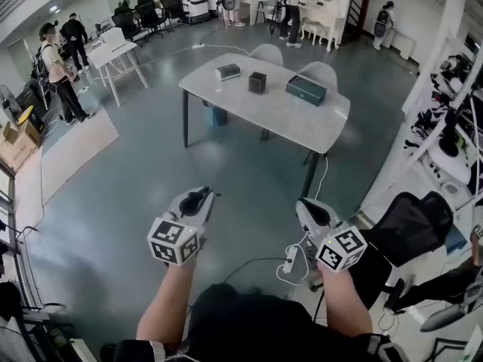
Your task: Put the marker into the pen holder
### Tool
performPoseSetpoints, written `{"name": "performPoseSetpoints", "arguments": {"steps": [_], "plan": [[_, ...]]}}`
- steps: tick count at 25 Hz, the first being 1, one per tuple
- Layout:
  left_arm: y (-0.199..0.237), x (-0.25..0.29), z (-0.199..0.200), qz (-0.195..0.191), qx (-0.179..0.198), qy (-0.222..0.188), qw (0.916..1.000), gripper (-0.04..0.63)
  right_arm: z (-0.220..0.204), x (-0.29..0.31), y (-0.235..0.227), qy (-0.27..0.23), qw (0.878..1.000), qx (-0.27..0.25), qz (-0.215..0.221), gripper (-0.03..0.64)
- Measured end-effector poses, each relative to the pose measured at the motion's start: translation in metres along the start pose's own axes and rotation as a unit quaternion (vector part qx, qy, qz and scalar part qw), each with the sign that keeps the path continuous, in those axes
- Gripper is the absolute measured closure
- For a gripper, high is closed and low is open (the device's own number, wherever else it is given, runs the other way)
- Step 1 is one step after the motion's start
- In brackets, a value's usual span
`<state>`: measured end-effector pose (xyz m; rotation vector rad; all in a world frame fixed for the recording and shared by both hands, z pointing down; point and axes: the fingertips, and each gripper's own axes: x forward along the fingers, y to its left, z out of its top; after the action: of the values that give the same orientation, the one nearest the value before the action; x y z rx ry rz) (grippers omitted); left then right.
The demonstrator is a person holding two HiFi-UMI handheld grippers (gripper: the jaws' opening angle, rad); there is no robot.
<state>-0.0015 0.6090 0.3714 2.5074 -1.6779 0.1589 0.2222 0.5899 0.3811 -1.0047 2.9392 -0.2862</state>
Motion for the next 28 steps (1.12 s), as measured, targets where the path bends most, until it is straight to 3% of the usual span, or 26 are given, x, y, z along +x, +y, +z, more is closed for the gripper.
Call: {"name": "performPoseSetpoints", "arguments": {"steps": [7, 15, 21, 28], "plan": [[-0.009, 0.021, 0.001, 0.000, 0.005, 0.003, 1.0000, 0.541, -0.009, -0.003, -0.010, 0.005, 0.999, 0.039, 0.025, 0.614], [-0.001, 0.068, 0.000, -0.020, 0.001, 0.003, 0.9998, 0.540, -0.012, 0.021, -0.038, 0.019, 0.998, 0.045, 0.034, 0.614], [0.019, 0.128, -0.003, -0.049, -0.014, 0.003, 0.9987, 0.540, -0.012, 0.057, -0.077, 0.031, 0.999, 0.039, 0.017, 0.614], [0.076, 0.195, -0.004, -0.066, -0.026, 0.024, 0.9972, 0.540, -0.023, 0.139, -0.107, 0.056, 0.996, 0.062, 0.018, 0.614]]}}
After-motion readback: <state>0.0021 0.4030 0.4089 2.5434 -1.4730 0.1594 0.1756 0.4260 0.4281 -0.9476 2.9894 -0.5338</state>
